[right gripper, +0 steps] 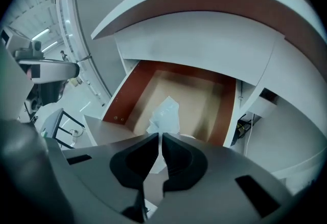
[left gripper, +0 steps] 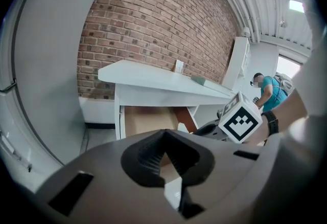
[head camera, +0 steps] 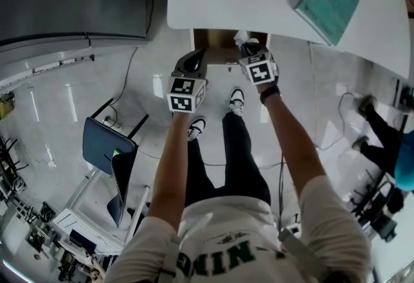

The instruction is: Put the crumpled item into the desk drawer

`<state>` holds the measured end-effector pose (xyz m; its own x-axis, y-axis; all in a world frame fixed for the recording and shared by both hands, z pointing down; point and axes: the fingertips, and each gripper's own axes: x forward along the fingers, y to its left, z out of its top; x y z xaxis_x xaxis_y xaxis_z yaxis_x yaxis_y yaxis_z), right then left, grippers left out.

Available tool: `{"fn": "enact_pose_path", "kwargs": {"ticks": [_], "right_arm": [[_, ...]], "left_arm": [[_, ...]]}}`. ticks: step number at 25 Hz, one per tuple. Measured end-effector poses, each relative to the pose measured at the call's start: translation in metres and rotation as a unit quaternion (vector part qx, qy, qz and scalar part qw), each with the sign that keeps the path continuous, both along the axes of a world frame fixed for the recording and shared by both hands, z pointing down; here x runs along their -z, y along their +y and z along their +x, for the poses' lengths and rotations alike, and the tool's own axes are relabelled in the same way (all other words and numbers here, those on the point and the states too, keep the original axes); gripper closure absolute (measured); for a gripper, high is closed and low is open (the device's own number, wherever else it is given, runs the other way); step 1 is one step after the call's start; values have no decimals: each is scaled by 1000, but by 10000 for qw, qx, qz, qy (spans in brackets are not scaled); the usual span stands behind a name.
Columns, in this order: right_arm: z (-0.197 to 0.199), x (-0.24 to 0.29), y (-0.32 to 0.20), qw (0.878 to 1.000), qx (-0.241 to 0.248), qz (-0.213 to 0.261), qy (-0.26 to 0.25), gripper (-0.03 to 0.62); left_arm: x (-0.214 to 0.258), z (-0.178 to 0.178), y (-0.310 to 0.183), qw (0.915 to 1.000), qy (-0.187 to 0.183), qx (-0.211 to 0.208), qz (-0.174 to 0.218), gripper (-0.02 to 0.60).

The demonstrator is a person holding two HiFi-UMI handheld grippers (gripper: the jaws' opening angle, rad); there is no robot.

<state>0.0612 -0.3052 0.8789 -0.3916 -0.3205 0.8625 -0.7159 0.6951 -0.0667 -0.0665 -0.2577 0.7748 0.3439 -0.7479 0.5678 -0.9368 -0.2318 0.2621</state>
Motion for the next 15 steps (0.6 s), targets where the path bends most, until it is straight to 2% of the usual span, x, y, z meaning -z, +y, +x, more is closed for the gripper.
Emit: {"fn": "enact_pose_path", "kwargs": {"ticks": [8, 15], "right_arm": [[2, -11, -8, 9999, -44, 4, 140, 576], [-1, -14, -17, 9997, -113, 35, 197, 571]], "left_arm": [[-6, 1, -5, 10000, 92, 21, -16, 583], [-6, 1, -10, 9997, -23, -217, 117, 584]]}}
